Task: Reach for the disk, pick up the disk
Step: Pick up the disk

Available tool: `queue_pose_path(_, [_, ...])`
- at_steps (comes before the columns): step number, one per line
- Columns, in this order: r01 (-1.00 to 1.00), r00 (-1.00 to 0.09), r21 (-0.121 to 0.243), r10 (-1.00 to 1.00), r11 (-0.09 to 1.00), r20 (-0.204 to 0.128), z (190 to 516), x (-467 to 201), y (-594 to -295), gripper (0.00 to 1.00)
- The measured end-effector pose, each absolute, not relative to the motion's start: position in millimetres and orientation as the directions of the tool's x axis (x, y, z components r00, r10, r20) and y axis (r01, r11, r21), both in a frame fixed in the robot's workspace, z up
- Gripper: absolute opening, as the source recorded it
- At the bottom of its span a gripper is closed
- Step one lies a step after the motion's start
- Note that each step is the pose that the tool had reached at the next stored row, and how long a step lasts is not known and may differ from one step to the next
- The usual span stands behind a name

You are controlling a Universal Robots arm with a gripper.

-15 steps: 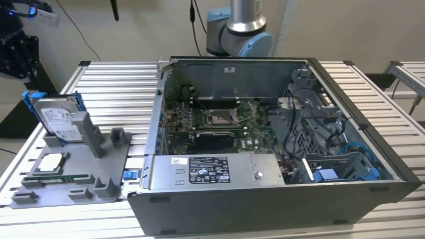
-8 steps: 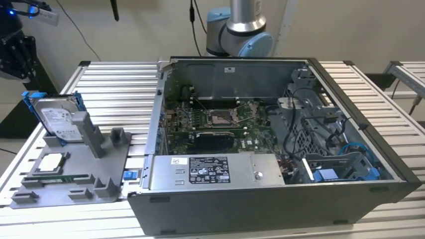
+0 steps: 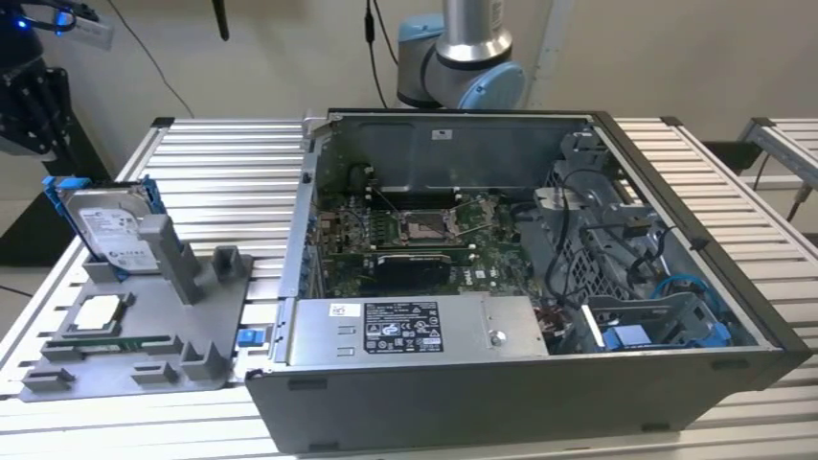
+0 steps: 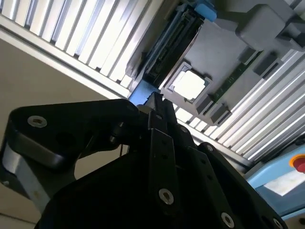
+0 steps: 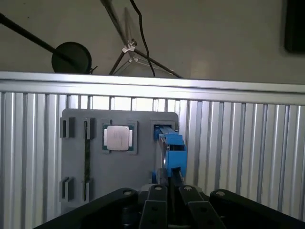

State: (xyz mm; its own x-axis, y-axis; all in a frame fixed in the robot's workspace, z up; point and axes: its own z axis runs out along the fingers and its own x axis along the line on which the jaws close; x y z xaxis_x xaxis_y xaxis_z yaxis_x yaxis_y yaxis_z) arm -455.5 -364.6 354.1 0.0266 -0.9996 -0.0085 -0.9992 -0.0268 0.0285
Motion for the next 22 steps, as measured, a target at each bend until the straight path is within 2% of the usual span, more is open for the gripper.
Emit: queue_pose_path(22, [-0.998, 0.057, 0.027, -0.998, -0.057, -0.01, 320, -456, -364, 1.0])
